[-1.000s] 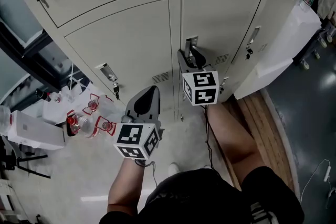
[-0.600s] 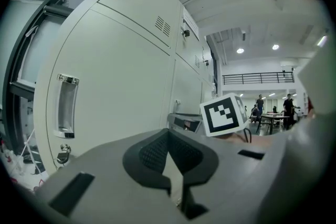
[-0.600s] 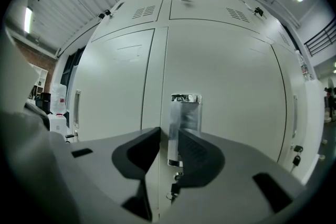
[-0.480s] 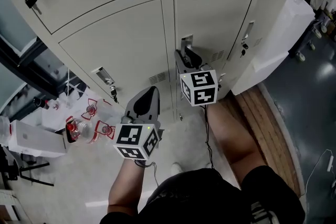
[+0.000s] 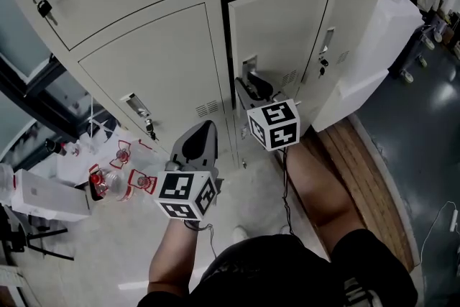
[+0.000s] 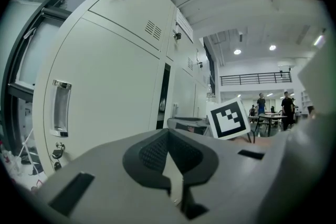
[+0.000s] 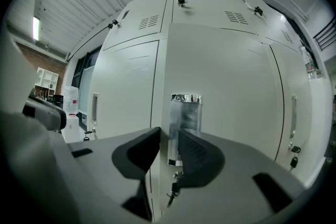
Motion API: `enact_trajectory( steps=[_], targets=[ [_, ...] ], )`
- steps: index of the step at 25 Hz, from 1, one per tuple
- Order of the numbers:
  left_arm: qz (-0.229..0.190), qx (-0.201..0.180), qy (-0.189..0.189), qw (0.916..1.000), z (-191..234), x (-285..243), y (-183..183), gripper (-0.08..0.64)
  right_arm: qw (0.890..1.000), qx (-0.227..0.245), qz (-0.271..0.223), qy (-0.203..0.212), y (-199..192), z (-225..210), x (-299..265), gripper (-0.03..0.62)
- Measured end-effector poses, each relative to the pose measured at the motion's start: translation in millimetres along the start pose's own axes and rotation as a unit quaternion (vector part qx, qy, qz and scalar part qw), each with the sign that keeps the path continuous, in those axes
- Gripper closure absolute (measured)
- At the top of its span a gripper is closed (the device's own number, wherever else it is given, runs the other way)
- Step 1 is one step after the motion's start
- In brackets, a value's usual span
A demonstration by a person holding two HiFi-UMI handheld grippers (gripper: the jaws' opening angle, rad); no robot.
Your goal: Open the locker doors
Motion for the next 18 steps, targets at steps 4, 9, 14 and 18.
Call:
enact_trajectory(
  steps=[4, 9, 14, 18],
  targets=[
    [-0.001, -0.002, -0.001, 1.0, -14.8, 1.0, -0.8, 0.561, 1.0, 0.004, 0.001, 0.024, -2.0, -1.0, 15.2, 0.485],
    [-0.004, -0.003, -0.001, 1.0, -36.3, -0.7, 1.5, 0.561, 0.998, 0.009, 0.001, 0.065, -4.0, -3.8, 37.1, 0.484],
    [-0.007, -0.006, 0.0, 1.0, -60.5, -1.2, 4.4, 0.561, 0.995, 0.012, 0.003, 0.102, -6.5, -9.4, 60.9, 0.483],
    [-0.011, -0.008, -0.001, 0.9999, -80.6, -1.4, 7.0, 0.561, 0.992, 0.013, 0.005, 0.129, -8.4, -15.8, 80.3, 0.483]
  ],
)
Point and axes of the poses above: the fingertips, and each gripper's own axes: x backward along the fingers, z to its left, y out of its top, the point moved 2 cm from there along x, backward along the fingers, and after that the axes turned 4 degrees about -x, right-handed, at the moved point
